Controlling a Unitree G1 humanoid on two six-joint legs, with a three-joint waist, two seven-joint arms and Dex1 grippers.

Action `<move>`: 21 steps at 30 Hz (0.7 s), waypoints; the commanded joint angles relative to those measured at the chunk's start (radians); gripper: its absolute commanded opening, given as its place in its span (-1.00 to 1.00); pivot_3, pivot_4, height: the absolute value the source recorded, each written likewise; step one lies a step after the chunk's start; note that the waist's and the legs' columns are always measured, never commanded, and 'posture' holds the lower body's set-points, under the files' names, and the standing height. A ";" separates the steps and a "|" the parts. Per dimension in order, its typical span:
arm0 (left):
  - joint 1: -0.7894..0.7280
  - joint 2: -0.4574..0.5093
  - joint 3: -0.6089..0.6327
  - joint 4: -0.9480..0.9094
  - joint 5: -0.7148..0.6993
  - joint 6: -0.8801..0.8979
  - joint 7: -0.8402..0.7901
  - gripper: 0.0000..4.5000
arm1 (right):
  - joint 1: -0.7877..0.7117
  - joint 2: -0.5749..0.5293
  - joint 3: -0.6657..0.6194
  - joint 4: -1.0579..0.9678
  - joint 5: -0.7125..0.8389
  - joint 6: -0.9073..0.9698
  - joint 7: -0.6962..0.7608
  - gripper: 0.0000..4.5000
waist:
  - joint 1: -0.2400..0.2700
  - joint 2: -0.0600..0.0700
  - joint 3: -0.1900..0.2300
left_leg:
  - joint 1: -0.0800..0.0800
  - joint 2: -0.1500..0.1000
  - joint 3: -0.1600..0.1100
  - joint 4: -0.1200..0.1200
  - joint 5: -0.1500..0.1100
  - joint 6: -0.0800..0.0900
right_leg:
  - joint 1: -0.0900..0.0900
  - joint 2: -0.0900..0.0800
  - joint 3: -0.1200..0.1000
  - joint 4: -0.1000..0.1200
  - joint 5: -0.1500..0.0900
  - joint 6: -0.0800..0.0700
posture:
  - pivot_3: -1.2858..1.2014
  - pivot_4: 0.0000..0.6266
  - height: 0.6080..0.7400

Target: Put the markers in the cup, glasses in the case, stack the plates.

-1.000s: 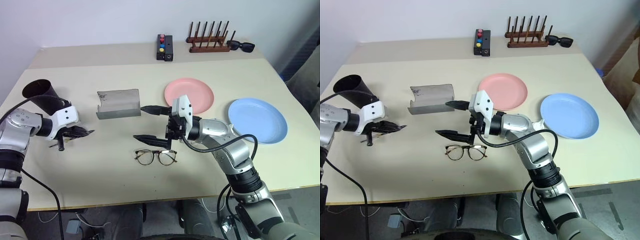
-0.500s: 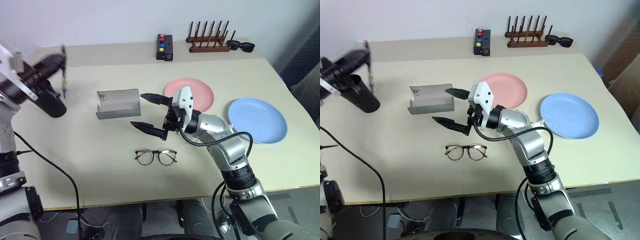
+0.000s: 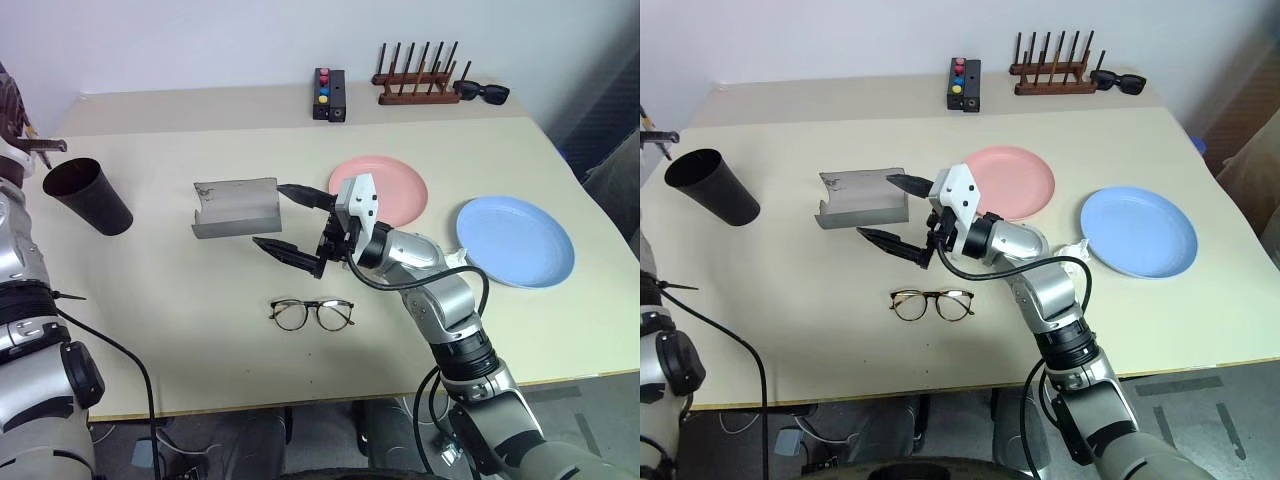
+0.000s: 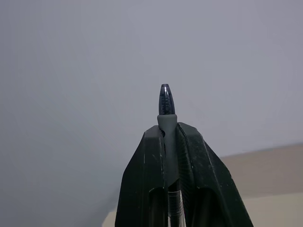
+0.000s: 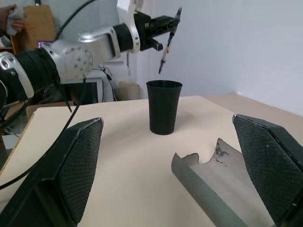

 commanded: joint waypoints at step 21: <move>0.101 -0.051 0.023 0.035 -0.044 -0.093 0.087 -0.95 | -0.017 0.051 -0.032 -0.034 0.037 -0.021 -0.029 1.00 | -0.004 0.000 0.000 | 0.000 0.000 0.000 -0.001 0.000 0.000 | 0.000 0.000 0.000 0.000 0.000 0.000 | 0.03 -0.52 0.91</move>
